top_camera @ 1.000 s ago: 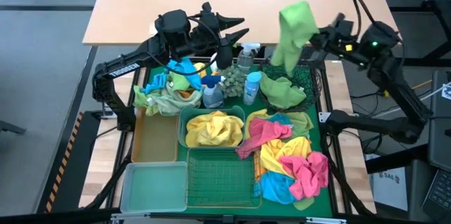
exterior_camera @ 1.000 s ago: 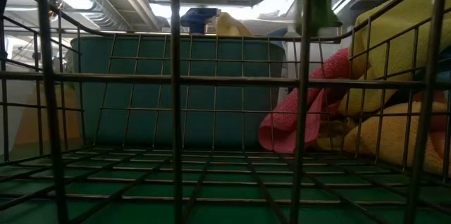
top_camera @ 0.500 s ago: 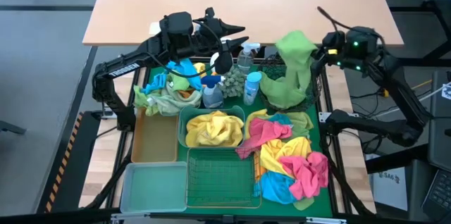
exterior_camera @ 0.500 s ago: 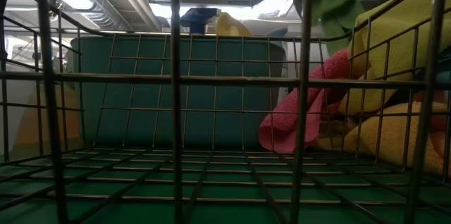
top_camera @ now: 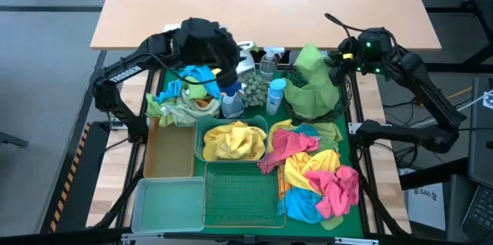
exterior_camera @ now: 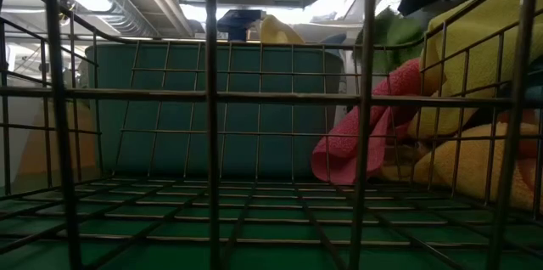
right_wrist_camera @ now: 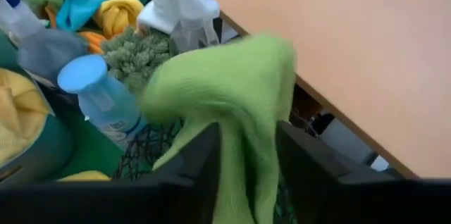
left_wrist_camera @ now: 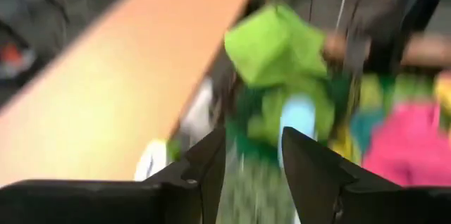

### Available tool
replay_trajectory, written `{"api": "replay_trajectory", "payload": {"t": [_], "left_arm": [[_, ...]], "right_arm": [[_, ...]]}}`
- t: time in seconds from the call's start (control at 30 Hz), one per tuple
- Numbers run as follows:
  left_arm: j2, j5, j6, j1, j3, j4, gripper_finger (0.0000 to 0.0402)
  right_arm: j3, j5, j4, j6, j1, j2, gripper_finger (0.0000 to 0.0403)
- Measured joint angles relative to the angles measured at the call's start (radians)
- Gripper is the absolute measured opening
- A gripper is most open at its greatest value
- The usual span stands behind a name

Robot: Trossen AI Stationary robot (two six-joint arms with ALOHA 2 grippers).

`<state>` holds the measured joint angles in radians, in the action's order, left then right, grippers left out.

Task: Sort microfiber towel by color & place in baskets
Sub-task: Put the green microfiber towel into the black wire basket

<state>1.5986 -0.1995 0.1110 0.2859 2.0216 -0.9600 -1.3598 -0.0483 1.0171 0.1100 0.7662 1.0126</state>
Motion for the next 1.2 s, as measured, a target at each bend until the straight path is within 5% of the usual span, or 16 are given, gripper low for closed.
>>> {"api": "replay_trajectory", "payload": {"t": [0.2, 0.4, 0.73, 0.9, 1.2], "left_arm": [[-0.009, 0.001, -0.04, 0.05, -0.005, -0.4, 0.0133], [-0.009, 0.0, -0.121, 0.07, -0.103, -0.558, 0.0133], [-0.008, -0.001, -0.13, 0.066, -0.402, -0.543, 0.0133], [-0.008, -0.086, -0.131, 0.066, -0.538, -0.51, 0.0133], [-0.008, -0.131, -0.104, 0.066, -0.68, -0.37, 0.0133]], "right_arm": [[0.0, 0.013, 0.014, 0.0, 0.0, 0.004, 0.0215], [0.0, 0.012, 0.038, 0.0, 0.0, 0.004, 0.0242], [0.0, 0.012, 0.089, 0.0, 0.0, 0.004, 0.0246], [0.0, 0.012, 0.09, 0.0, 0.0, 0.004, 0.0246], [0.0, 0.011, 0.09, 0.0, 0.0, 0.004, 0.0246]]}}
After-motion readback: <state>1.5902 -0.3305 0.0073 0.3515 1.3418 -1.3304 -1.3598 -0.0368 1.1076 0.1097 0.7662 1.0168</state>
